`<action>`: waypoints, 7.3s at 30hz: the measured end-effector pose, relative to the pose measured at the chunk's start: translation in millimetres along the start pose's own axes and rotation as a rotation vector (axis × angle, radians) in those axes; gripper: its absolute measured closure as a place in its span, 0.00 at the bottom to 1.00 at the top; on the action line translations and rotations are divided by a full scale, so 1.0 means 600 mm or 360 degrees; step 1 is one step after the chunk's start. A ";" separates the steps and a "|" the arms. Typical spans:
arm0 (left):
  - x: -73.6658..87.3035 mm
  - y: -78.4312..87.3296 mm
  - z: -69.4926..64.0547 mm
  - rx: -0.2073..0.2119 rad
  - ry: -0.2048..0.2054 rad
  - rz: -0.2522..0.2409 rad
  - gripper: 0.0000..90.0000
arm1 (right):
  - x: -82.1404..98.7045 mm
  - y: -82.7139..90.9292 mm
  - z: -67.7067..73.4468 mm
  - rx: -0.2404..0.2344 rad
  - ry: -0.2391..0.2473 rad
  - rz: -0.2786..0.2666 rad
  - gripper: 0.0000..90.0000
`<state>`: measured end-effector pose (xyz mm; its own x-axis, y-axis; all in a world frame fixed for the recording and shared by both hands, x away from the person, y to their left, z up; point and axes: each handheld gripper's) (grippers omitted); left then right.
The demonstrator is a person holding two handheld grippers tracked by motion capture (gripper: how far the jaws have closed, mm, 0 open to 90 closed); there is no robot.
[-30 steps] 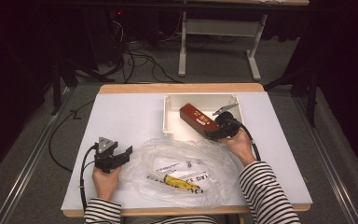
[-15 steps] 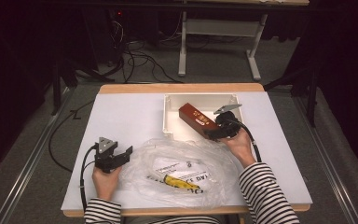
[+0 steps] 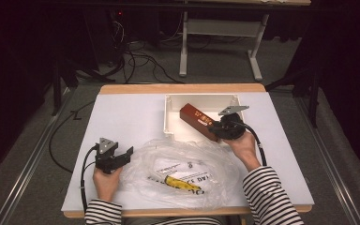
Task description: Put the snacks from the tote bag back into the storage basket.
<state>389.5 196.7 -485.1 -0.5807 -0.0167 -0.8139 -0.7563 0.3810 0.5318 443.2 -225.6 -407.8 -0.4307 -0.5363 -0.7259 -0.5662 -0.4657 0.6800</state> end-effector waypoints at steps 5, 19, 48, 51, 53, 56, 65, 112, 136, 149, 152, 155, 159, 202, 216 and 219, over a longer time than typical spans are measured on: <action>0.000 0.000 0.000 -0.0001 -0.0001 0.0002 0.35 | -0.001 -0.006 0.016 -0.0036 0.0051 0.0021 0.74; -0.001 -0.001 0.001 -0.0001 0.0009 0.0010 0.36 | 0.017 -0.026 0.026 -0.0046 0.0036 0.0166 0.93; -0.002 -0.002 0.002 -0.0004 0.0017 0.0026 0.36 | 0.015 -0.057 -0.006 0.0100 -0.0150 0.0289 1.00; -0.001 -0.002 0.002 -0.0007 0.0015 0.0024 0.36 | 0.015 -0.062 -0.010 0.0120 -0.0175 0.0306 1.00; -0.002 -0.002 0.002 -0.0009 0.0016 0.0026 0.36 | 0.015 -0.064 -0.013 0.0133 -0.0183 0.0314 1.00; -0.002 -0.003 0.002 -0.0011 0.0017 0.0026 0.36 | 0.015 -0.067 -0.018 0.0140 -0.0204 0.0313 1.00; -0.002 -0.003 0.001 -0.0016 0.0011 0.0034 0.36 | -0.004 -0.075 -0.031 0.0184 -0.0233 0.0301 1.00; -0.004 -0.010 -0.003 -0.0025 -0.0027 0.0101 0.37 | 0.006 -0.022 -0.032 0.0107 -0.0187 -0.0006 0.81; -0.004 -0.011 -0.005 -0.0036 -0.0042 0.0104 0.37 | 0.066 0.040 -0.019 0.0087 -0.0134 -0.0117 0.72; -0.002 -0.007 -0.004 -0.0035 -0.0036 0.0063 0.36 | 0.085 0.058 -0.019 0.0122 -0.0190 -0.0170 0.68; -0.003 -0.008 -0.002 -0.0023 -0.0011 0.0074 0.36 | 0.094 0.067 -0.016 0.0130 -0.0206 -0.0181 0.68; -0.002 -0.007 -0.004 -0.0030 -0.0030 0.0072 0.36 | 0.108 0.081 -0.014 0.0140 -0.0200 -0.0183 0.68; -0.002 -0.006 -0.002 -0.0022 -0.0010 0.0056 0.36 | 0.126 0.095 -0.018 0.0149 -0.0205 -0.0196 0.68; 0.002 0.004 -0.001 -0.0005 0.0001 -0.0032 0.36 | 0.267 0.125 -0.045 0.0327 -0.0448 -0.0177 0.65; 0.003 0.006 -0.001 -0.0005 0.0006 -0.0037 0.36 | 0.274 0.118 -0.040 0.0494 -0.0447 -0.0140 0.58; 0.003 0.006 -0.001 -0.0007 0.0008 -0.0036 0.36 | 0.273 0.115 -0.038 0.0517 -0.0417 -0.0112 0.56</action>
<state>385.8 197.5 -484.5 -0.5648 -0.0299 -0.8247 -0.7706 0.3766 0.5141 349.5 -361.5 -477.3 -0.5233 -0.2943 -0.7997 -0.7747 -0.2266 0.5903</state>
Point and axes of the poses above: each handheld gripper's, and its own axes: y roughly backward along the jaws, x roughly out of its underside, z roughly to its left, and after that the axes turned 10 degrees about y, right-handed
